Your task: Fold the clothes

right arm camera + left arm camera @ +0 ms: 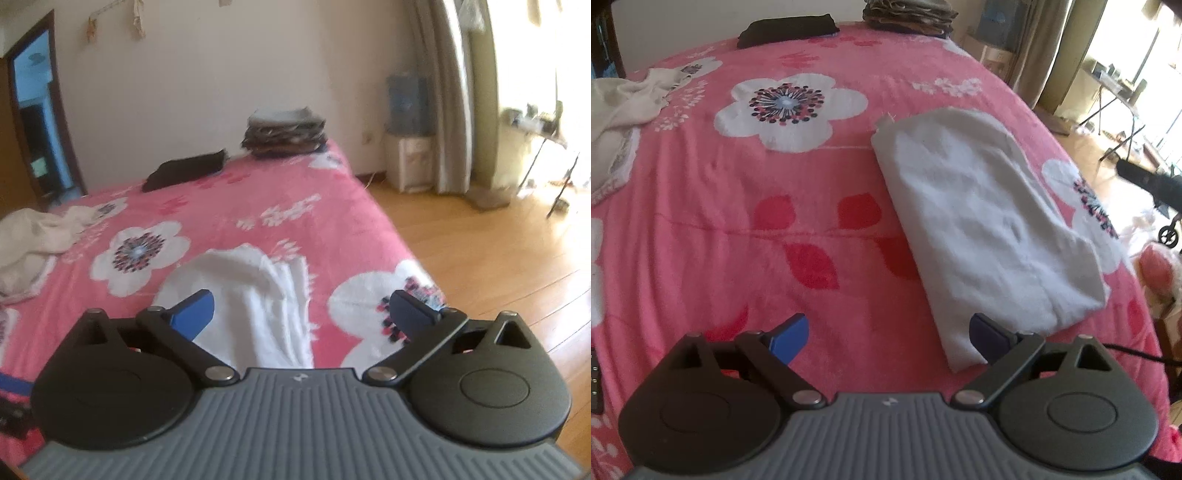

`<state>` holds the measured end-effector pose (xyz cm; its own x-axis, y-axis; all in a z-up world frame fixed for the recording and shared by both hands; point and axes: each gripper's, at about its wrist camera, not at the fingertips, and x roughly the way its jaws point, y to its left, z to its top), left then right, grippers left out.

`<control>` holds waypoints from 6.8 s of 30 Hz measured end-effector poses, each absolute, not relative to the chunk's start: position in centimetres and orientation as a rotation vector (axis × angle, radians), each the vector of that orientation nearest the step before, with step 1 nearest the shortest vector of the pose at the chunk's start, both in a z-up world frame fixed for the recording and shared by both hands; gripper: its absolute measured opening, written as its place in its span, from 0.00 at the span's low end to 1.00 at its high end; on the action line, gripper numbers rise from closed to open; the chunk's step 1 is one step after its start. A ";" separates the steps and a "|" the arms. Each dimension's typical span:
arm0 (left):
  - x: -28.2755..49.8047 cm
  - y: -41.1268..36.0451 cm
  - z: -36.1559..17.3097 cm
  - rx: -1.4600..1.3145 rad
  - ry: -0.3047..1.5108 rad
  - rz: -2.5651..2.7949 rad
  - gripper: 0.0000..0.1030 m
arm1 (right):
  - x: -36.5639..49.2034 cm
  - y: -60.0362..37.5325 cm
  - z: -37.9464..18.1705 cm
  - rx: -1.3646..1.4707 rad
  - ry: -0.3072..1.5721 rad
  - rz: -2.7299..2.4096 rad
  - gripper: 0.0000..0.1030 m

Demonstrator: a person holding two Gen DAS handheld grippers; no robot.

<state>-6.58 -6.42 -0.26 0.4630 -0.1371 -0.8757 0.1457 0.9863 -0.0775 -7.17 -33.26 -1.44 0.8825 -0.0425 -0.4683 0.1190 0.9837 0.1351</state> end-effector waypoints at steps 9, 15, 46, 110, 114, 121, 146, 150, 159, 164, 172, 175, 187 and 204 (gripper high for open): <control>-6.4 -5.9 -0.6 0.035 1.096 -0.093 0.92 | -7.9 -33.5 -1.3 0.141 0.480 -0.105 0.99; -6.3 -5.8 -0.7 0.060 1.089 -0.048 0.92 | -7.1 -32.4 -2.0 0.046 0.542 -0.155 0.99; -6.2 -6.1 -1.2 0.125 1.111 0.018 0.92 | -6.8 -30.6 -2.3 -0.081 0.624 -0.167 0.99; -5.3 -5.4 -1.3 0.021 1.065 -0.064 0.92 | -6.6 -29.7 -1.7 -0.069 0.647 0.012 0.99; -3.6 -5.4 -0.8 -0.012 0.987 -0.102 0.96 | -4.3 -31.0 -1.1 -0.083 0.621 0.104 0.99; 0.4 -5.6 -1.2 -0.178 0.945 -0.264 0.93 | 3.0 -34.9 -3.4 0.096 0.799 0.206 0.99; 11.5 -5.4 -9.7 -0.355 0.987 -0.584 0.46 | 16.0 -39.9 -12.2 0.592 0.951 0.740 0.99; 11.6 -3.6 -9.7 -0.430 1.032 -0.563 0.41 | 16.8 -38.6 -11.6 0.502 0.971 0.789 0.92; 13.6 -4.9 -10.5 -0.423 1.008 -0.598 0.48 | 18.1 -40.1 -13.4 0.613 0.986 0.793 0.45; 12.9 -4.7 -10.4 -0.405 0.992 -0.583 0.37 | 17.4 -39.3 -13.1 0.559 1.002 0.834 0.44; 11.2 -6.5 -8.3 -0.273 0.910 -0.503 0.14 | 17.4 -37.6 -12.9 0.560 0.974 0.791 0.13; 10.6 -6.0 -6.7 -0.293 0.873 -0.492 0.13 | 16.3 -37.7 -11.5 0.575 0.920 0.777 0.12; 12.2 -5.0 1.3 -0.315 0.640 -0.470 0.12 | 16.2 -37.0 -4.0 0.571 0.671 0.775 0.11; 21.8 -4.7 23.7 -0.240 0.363 -0.410 0.12 | 29.7 -34.3 16.8 0.459 0.338 0.773 0.11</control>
<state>21.82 -4.71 23.70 0.8546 -0.4280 -0.2940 0.3435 0.8906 -0.2982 29.73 -34.26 16.77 0.6706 0.7314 -0.1238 -0.5880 0.6258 0.5125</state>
